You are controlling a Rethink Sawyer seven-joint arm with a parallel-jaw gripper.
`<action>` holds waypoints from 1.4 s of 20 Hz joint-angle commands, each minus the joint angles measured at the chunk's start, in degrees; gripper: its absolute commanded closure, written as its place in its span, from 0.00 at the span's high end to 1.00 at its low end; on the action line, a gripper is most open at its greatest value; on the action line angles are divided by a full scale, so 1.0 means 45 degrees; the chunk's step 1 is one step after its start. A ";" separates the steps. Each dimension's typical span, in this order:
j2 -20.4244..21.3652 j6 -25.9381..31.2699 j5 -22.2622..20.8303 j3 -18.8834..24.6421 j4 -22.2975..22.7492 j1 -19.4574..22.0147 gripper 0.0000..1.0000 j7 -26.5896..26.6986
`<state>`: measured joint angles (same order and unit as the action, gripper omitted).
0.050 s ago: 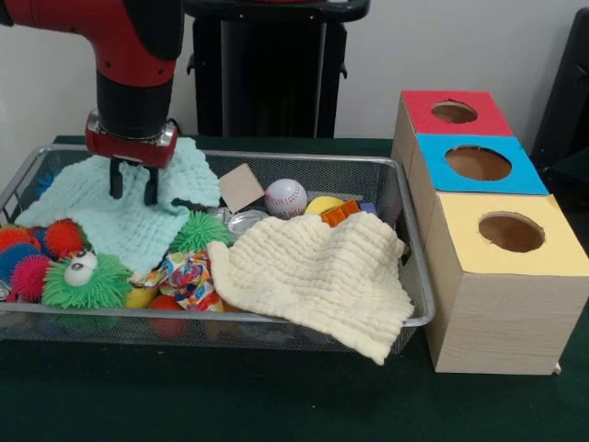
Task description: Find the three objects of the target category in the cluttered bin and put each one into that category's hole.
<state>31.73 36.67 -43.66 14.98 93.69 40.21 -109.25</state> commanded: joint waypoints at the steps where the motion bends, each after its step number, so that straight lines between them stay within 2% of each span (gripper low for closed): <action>1: -0.0751 -0.0423 -0.0904 0.0693 -0.0084 0.0235 0.00 0.2212; 5: -0.0684 -0.0717 -0.0938 0.0730 0.0104 0.0270 0.00 0.2028; 13: -0.0221 0.0134 -0.0067 0.1336 0.0633 0.0510 0.00 0.2522; 19: 0.1010 0.1328 0.1461 0.2228 0.1531 0.0703 0.00 0.2392; 23: 0.2207 0.1711 0.2669 0.2859 0.2235 0.0538 0.00 0.1940; 24: 0.2834 0.1843 0.3335 0.3210 0.2531 0.0334 0.00 0.1561; 28: 0.3074 0.0722 0.4514 0.3560 0.3279 0.0395 0.00 0.0139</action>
<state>40.32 38.08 -31.40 22.29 100.45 42.63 -109.25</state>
